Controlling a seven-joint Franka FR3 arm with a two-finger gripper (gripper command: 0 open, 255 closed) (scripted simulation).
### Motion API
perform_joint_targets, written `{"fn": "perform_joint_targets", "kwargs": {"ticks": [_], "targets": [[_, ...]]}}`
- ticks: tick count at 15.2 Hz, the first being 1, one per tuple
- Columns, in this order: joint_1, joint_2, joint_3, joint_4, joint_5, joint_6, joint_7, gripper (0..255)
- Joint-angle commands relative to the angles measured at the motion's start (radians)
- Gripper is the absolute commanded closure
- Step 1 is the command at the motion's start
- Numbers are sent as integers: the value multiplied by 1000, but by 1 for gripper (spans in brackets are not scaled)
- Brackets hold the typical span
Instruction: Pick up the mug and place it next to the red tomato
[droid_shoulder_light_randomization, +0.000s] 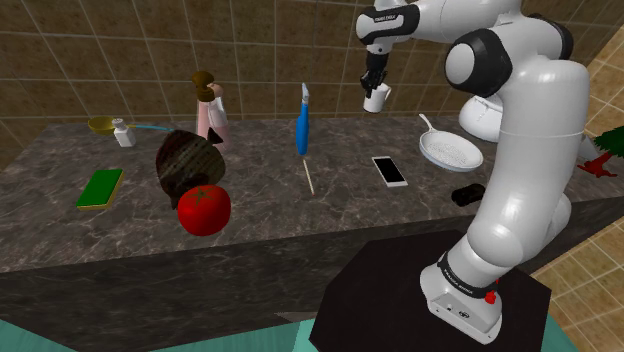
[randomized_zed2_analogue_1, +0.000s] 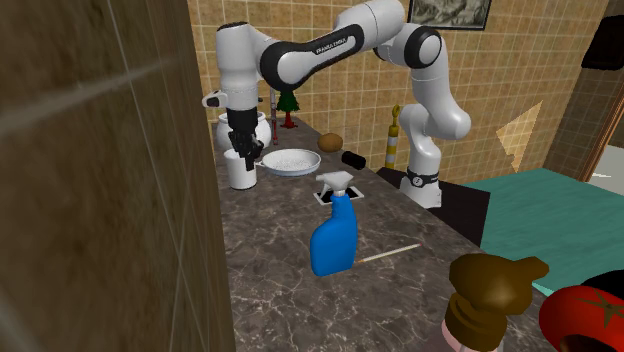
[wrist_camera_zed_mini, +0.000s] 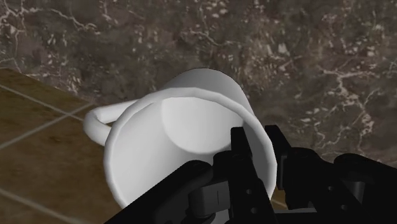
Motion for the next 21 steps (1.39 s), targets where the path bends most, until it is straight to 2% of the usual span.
{"fn": "perform_joint_targets", "kwargs": {"ticks": [1, 18, 19, 21], "targets": [[-1, 0, 0, 29, 0, -30, 1, 255], [-22, 19, -4, 290, 5, -269, -10, 255], [-23, 20, -4, 294, 5, -272, -10, 255], [23, -57, -1, 179, -18, -235, 29, 255]]}}
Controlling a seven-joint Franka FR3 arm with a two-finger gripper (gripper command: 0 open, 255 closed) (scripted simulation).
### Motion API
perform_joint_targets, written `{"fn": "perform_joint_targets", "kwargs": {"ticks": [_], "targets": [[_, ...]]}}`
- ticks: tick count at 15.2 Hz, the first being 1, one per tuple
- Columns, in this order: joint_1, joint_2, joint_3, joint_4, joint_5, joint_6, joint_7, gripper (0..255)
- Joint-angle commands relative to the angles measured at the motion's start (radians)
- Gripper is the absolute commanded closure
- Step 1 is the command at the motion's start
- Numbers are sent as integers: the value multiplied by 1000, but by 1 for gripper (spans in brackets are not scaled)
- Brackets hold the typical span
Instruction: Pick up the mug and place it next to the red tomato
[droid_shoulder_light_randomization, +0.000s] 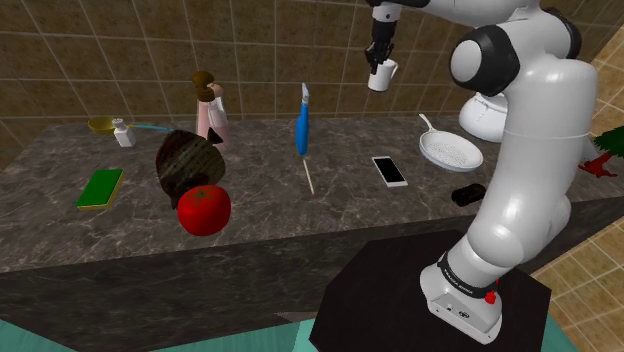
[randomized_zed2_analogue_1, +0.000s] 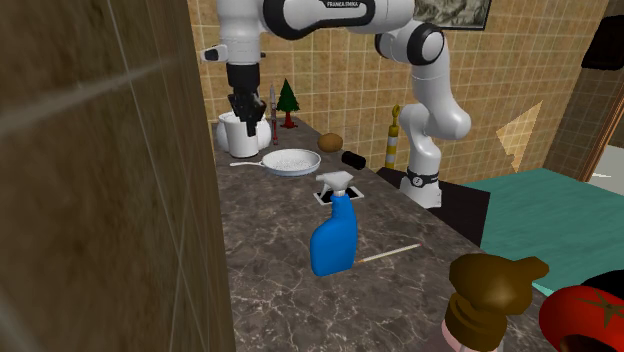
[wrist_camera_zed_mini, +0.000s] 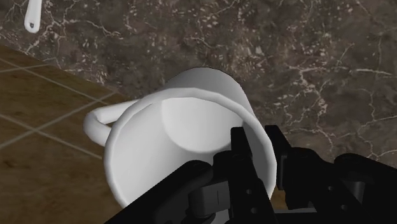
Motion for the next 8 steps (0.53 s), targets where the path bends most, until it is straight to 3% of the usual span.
{"fn": "perform_joint_targets", "kwargs": {"ticks": [1, 8], "targets": [[37, -57, 5, -80, -18, 23, 36, 255], [158, -258, 48, -348, -81, 88, 192, 255]]}}
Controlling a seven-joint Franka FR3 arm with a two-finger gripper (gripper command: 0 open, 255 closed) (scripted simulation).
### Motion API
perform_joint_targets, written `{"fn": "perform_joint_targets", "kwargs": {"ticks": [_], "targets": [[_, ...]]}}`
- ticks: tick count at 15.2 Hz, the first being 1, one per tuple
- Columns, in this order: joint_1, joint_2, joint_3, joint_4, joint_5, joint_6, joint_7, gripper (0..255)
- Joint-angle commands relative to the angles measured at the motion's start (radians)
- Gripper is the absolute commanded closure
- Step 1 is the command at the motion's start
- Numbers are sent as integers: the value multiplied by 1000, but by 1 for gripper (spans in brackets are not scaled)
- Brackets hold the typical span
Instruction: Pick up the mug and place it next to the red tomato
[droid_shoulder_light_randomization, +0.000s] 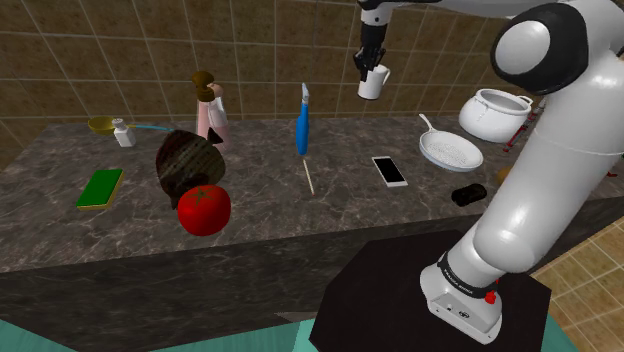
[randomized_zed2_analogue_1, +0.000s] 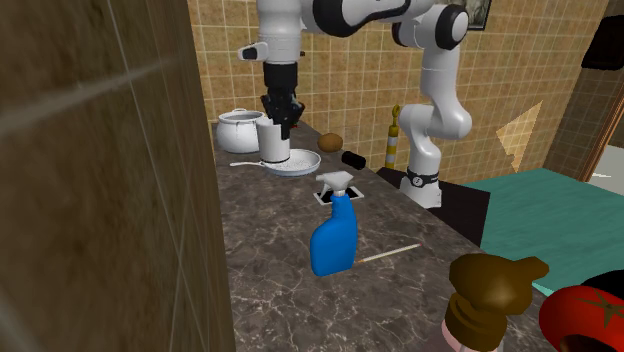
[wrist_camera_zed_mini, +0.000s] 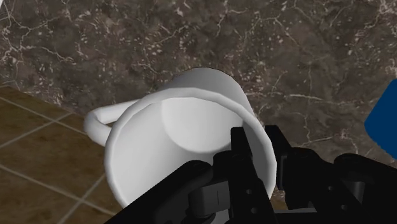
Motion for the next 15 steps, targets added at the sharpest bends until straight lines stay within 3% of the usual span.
{"fn": "perform_joint_targets", "kwargs": {"ticks": [1, 15], "targets": [[33, -48, 18, -66, -15, 16, 52, 255], [202, -270, 176, -327, -46, 35, 386, 255]]}}
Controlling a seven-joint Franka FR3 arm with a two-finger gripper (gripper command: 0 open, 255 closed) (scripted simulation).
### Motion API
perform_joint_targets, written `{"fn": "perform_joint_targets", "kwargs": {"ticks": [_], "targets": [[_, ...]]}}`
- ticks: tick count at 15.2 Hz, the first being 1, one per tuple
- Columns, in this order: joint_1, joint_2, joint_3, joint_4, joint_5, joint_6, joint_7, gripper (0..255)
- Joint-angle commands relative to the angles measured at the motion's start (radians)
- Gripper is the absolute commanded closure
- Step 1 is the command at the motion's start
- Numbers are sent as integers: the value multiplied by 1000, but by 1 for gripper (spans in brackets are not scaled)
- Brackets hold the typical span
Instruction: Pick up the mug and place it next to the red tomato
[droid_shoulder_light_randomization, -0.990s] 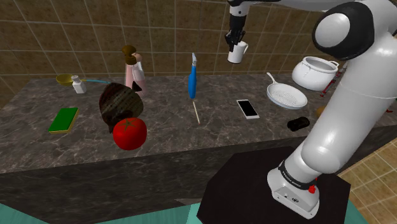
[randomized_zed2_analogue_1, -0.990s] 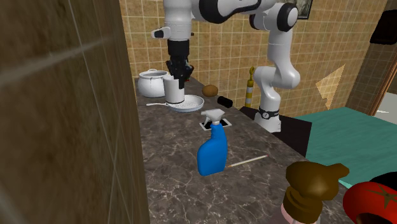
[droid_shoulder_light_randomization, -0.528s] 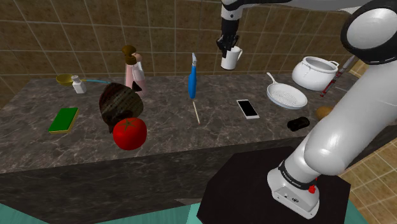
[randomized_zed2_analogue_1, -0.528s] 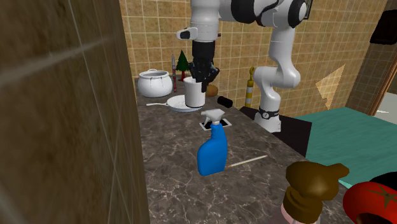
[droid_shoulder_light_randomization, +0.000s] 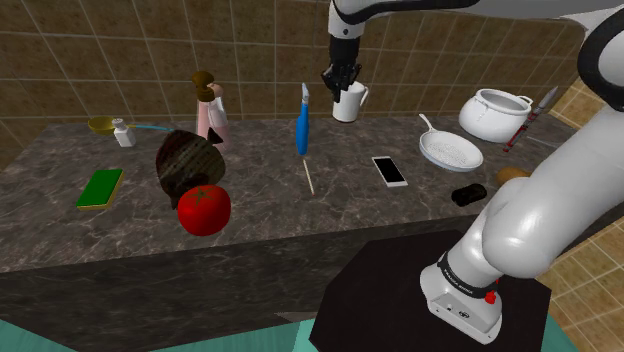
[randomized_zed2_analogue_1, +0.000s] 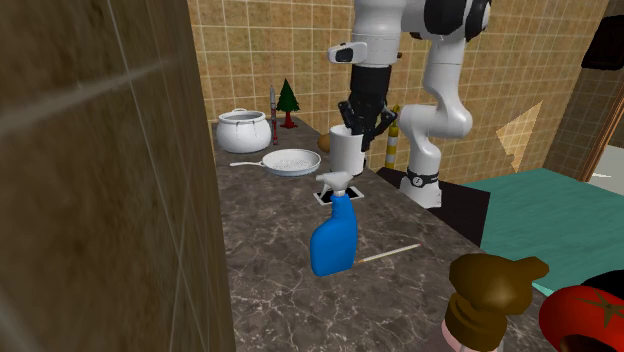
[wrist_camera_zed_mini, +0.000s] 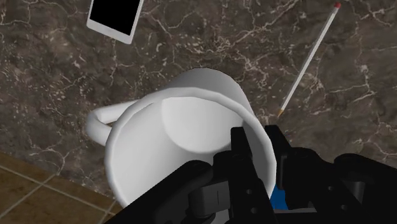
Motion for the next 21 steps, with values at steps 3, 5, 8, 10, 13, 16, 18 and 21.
{"fn": "perform_joint_targets", "kwargs": {"ticks": [3, 5, 8, 10, 13, 16, 18, 21], "targets": [[43, -31, 52, -35, 7, -2, 95, 255], [65, -40, 78, -45, 12, -5, 142, 255], [98, -48, 119, -52, 22, -9, 213, 255], [119, -47, 146, -51, 28, -13, 260, 255], [152, -39, 187, -41, 38, -18, 331, 255], [185, -22, 227, -21, 46, -24, 403, 255], [206, -6, 253, -1, 50, -29, 450, 255], [240, 26, 292, 36, 53, -38, 522, 255]]}}
